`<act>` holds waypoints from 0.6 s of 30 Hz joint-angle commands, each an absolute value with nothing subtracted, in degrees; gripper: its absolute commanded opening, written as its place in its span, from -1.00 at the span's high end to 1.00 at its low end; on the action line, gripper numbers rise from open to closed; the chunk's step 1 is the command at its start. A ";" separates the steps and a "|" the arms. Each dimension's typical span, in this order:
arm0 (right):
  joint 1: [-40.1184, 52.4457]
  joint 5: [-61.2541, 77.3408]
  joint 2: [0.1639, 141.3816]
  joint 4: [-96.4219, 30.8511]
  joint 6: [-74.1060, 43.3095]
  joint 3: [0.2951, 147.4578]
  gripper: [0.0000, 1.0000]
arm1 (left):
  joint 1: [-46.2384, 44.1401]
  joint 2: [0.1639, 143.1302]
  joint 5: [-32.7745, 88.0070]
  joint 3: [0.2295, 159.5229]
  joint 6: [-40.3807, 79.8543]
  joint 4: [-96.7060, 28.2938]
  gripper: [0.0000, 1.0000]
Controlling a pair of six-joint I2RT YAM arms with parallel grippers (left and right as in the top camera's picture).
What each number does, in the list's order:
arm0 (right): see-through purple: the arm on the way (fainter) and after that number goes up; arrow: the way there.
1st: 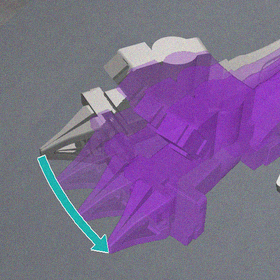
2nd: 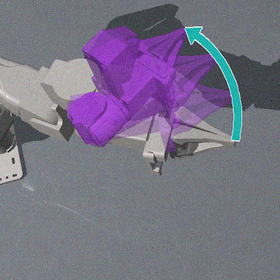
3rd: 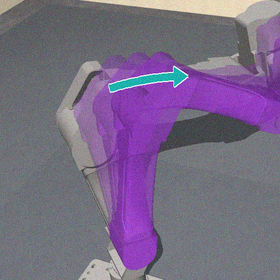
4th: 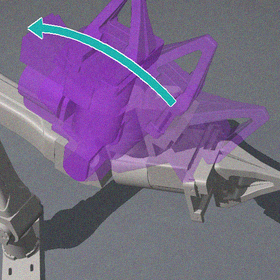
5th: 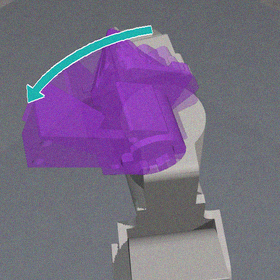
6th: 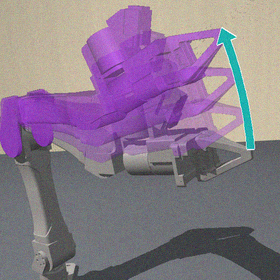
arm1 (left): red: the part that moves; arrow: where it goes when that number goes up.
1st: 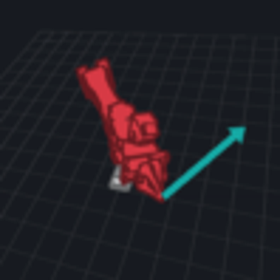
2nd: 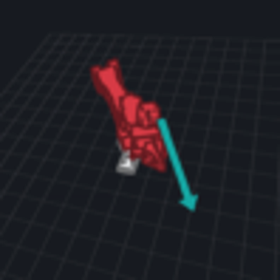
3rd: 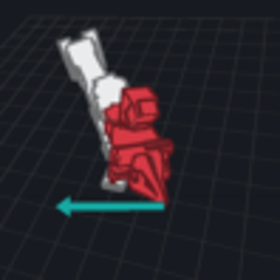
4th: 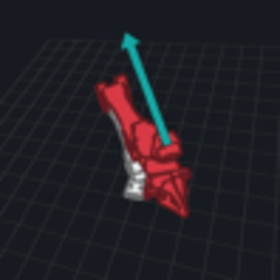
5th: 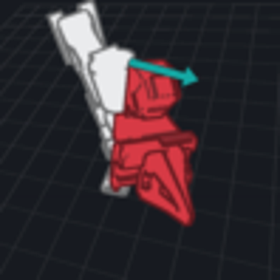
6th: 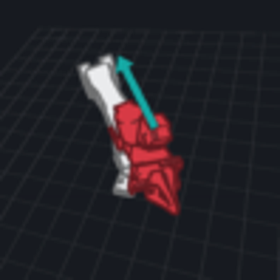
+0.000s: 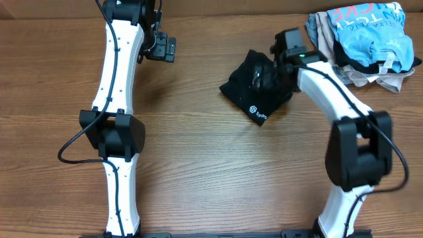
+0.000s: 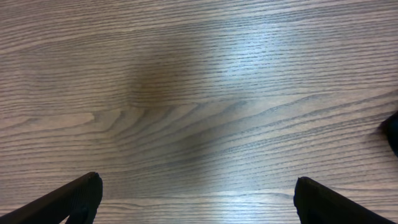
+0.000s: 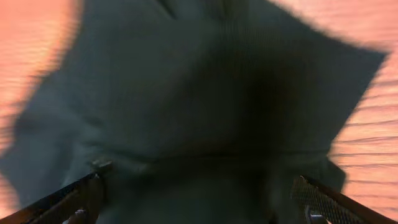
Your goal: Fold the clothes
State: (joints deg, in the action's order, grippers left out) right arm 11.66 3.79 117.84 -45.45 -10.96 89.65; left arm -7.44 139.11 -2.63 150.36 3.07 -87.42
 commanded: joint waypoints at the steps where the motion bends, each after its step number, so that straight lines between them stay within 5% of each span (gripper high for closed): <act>1: 11.49 4.10 120.86 -46.22 -13.04 89.60 -1.00 | -7.09 138.45 -2.92 150.15 3.92 -87.37 -1.00; 11: 12.32 8.49 121.69 -57.08 -51.94 89.47 -1.00 | -7.09 138.45 -1.50 150.15 3.90 -87.33 -1.00; 18: 17.65 14.76 121.69 -60.20 -64.27 89.45 -1.00 | -7.09 138.45 -1.48 150.15 3.88 -87.33 -0.99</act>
